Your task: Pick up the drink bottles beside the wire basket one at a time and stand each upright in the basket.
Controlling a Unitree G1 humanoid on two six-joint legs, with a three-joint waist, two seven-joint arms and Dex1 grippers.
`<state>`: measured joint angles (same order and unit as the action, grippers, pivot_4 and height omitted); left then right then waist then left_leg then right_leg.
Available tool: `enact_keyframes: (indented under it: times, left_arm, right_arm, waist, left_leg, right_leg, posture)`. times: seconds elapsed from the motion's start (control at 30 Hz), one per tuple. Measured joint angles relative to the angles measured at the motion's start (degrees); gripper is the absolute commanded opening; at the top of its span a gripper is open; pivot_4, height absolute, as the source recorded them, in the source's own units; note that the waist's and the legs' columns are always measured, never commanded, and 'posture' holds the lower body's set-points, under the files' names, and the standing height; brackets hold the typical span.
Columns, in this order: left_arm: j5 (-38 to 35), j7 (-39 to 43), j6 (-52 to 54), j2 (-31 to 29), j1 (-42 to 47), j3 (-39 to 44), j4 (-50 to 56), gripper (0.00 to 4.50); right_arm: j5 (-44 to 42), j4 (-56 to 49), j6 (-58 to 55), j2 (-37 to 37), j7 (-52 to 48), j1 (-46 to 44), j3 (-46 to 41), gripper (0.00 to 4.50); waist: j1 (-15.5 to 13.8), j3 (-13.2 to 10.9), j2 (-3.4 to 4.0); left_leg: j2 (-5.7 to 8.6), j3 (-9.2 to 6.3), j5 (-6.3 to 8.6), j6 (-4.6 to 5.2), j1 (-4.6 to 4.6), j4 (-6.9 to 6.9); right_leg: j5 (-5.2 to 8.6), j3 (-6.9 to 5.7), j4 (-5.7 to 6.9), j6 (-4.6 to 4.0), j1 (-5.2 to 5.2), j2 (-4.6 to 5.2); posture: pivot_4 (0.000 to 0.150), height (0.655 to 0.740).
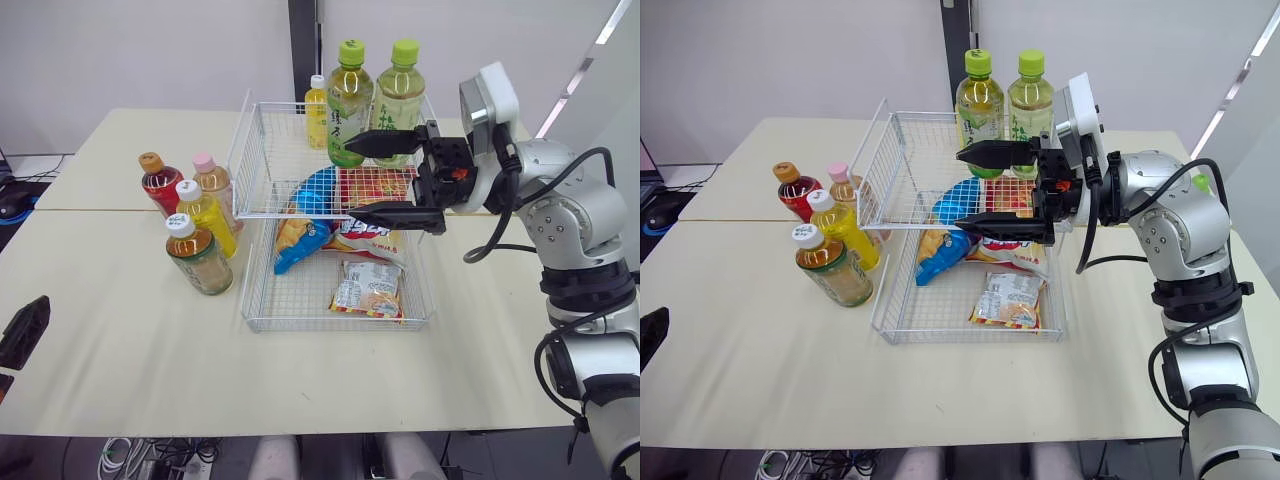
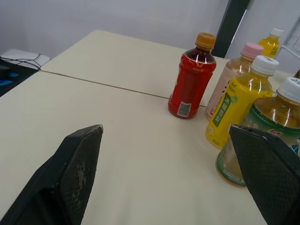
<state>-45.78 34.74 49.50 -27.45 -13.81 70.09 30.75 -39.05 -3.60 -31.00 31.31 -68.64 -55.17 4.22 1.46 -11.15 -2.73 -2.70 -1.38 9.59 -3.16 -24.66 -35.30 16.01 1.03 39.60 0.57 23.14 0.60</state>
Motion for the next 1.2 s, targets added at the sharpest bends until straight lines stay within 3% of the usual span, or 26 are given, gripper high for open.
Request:
enact_keyframes:
  times: [0.17,0.27,0.53,0.73,0.97,1.07,1.2]
  left_arm:
    - [3.5,-4.0,-4.1,-11.7,13.0,-12.2,-9.9,4.47]
    - [7.8,-4.5,-8.5,-15.8,22.1,-21.0,-18.7,4.47]
    - [20.8,-3.7,-24.1,-16.7,45.2,-41.4,-48.8,4.47]
    - [26.5,-1.2,-35.9,-15.6,58.0,-47.7,-67.9,4.47]
    - [30.9,-0.4,-44.1,-14.1,65.6,-51.8,-83.5,4.47]
    - [31.9,-0.3,-46.5,-13.9,68.0,-52.0,-87.4,3.86]
    - [32.3,0.4,-48.7,-13.8,69.3,-52.3,-90.1,2.59]
  right_arm:
    - [0.2,-1.8,-0.5,1.4,2.2,0.6,-1.1,4.50]
    - [0.7,-3.9,-0.9,2.0,4.7,1.2,-2.0,4.50]
    - [0.6,-9.9,-4.0,5.3,10.0,4.7,-5.0,4.50]
    - [-0.5,-13.2,-6.6,6.7,12.9,5.2,-6.1,4.50]
    - [-1.6,-16.7,-9.4,8.9,15.4,5.8,-7.8,4.50]
    - [-1.9,-17.1,-9.8,9.1,16.2,6.5,-8.0,4.50]
    - [-2.6,-17.9,-10.0,9.2,16.7,6.5,-8.0,4.50]
  waist:
    - [-0.6,0.0,0.03]
    - [-0.4,0.0,0.04]
    - [0.2,0.0,0.04]
    - [0.2,0.0,0.05]
    - [0.4,0.0,0.04]
    - [0.4,0.0,0.04]
    - [0.3,0.0,0.04]
  left_leg:
    - [-0.02,-0.07,0.00,0.00,0.02,-0.03]
    - [-0.01,0.02,0.00,0.00,0.01,0.00]
    - [-0.02,-0.05,0.01,0.00,-0.05,0.14]
    - [-0.01,-0.04,0.01,0.00,-0.05,0.14]
    - [0.01,-0.04,0.01,0.00,-0.08,0.14]
    - [0.01,-0.03,0.01,0.00,-0.08,0.14]
    - [0.01,-0.04,0.01,0.00,-0.08,0.14]
  right_leg:
    - [0.04,0.04,0.19,-0.06,0.04,-0.18]
    - [0.04,0.11,0.13,-0.06,0.06,-0.18]
    - [0.02,0.00,0.19,-0.06,0.14,-0.21]
    - [0.02,-0.01,0.22,-0.05,0.16,-0.19]
    - [0.03,-0.03,0.22,-0.04,0.16,-0.18]
    - [0.03,-0.02,0.22,-0.04,0.16,-0.18]
    - [0.03,-0.04,0.23,-0.04,0.16,-0.18]
  posture:
    - [0.150,0.7400]
    - [0.150,0.7400]
    - [0.150,0.7400]
    - [0.150,0.7400]
    - [0.150,0.7400]
    - [0.150,0.7400]
    - [0.150,0.7400]
